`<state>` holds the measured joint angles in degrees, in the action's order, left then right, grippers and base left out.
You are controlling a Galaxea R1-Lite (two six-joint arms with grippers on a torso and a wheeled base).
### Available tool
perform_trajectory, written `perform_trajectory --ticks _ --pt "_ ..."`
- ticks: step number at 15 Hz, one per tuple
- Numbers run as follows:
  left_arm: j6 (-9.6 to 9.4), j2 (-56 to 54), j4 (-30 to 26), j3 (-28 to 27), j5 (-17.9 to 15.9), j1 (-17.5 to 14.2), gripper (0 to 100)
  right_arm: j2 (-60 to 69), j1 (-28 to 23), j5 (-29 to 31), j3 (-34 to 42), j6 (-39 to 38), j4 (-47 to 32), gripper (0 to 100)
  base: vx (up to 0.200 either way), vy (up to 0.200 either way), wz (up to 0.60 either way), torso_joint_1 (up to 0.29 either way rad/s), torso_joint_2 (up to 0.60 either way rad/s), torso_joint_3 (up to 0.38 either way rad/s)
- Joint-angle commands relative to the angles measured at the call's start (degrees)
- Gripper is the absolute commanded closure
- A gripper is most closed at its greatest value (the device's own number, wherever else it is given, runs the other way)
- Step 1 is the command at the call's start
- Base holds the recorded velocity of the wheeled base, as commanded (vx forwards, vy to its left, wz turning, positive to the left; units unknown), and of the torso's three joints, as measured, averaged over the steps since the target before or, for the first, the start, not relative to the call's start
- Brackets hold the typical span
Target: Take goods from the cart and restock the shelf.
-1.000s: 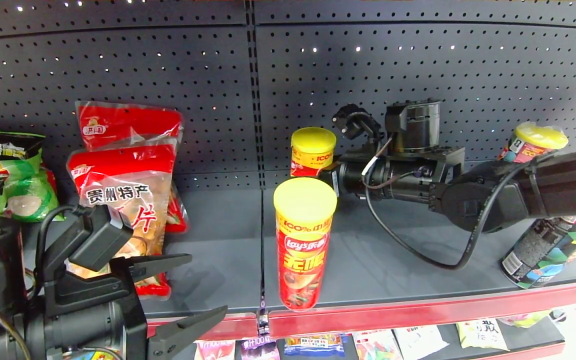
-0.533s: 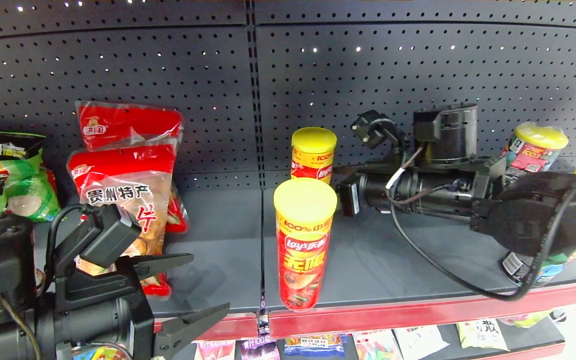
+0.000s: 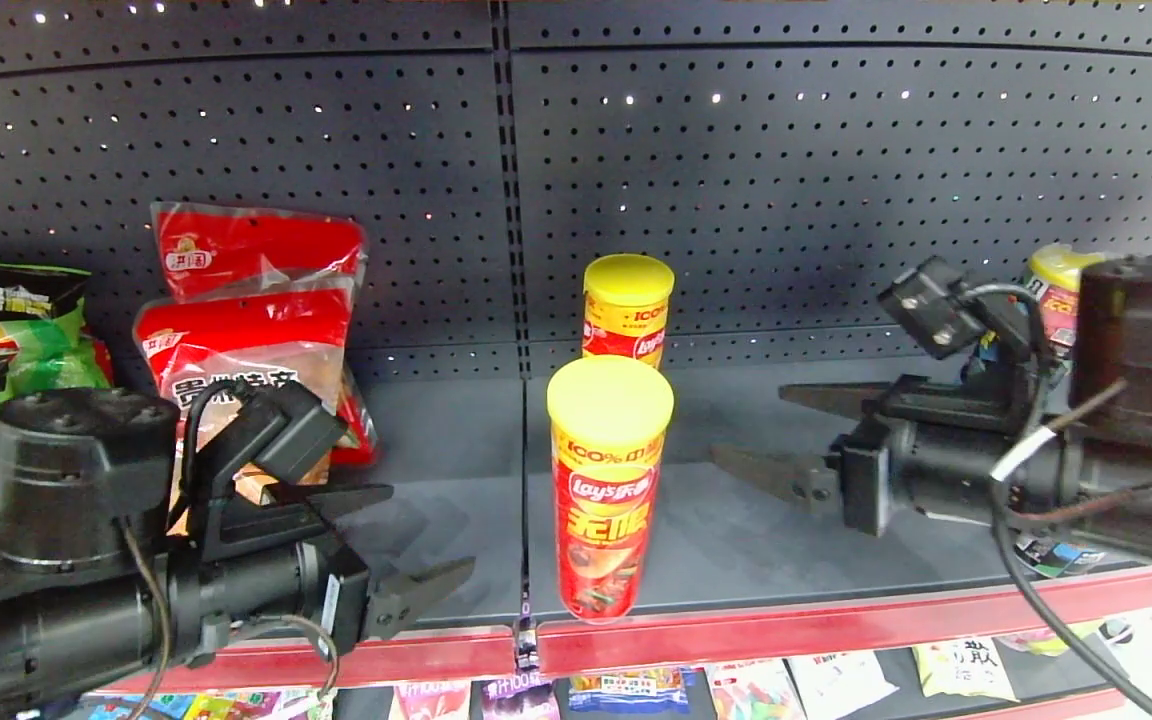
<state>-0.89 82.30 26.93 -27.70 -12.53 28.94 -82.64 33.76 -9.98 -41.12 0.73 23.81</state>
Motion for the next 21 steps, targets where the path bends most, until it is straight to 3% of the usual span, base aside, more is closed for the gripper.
perform_trajectory --ticks 1,5,9,10,16,21 --pt "-0.25 5.50 -2.58 -5.26 3.92 0.85 0 15.58 -0.09 0.40 10.53 0.15 -0.08 0 0.000 0.000 0.00 0.000 0.00 0.000" --pt "-0.69 11.13 -8.12 -10.54 12.80 6.13 0 29.11 -1.85 5.59 16.69 0.06 -1.13 0 0.000 0.000 0.00 0.000 0.00 0.000" --pt "-0.78 15.17 -9.09 -13.70 16.57 6.30 0 35.44 -4.22 5.59 15.19 0.06 -8.69 0 0.000 0.000 0.00 0.000 0.00 0.000" --pt "-0.69 15.70 -11.90 -14.75 19.83 6.57 0 38.78 -5.54 5.59 15.28 0.06 -12.21 0 0.000 0.000 0.00 0.000 0.00 0.000" --pt "-0.69 15.88 -13.13 -15.02 20.18 9.82 0 50.21 -7.30 5.94 17.21 -0.03 -23.37 0 0.000 0.000 0.00 0.000 0.00 0.000" --pt "-0.69 17.37 -13.22 -16.60 20.27 9.91 0 52.23 -8.71 6.03 17.12 -0.03 -25.48 0 0.000 0.000 0.00 0.000 0.00 0.000"
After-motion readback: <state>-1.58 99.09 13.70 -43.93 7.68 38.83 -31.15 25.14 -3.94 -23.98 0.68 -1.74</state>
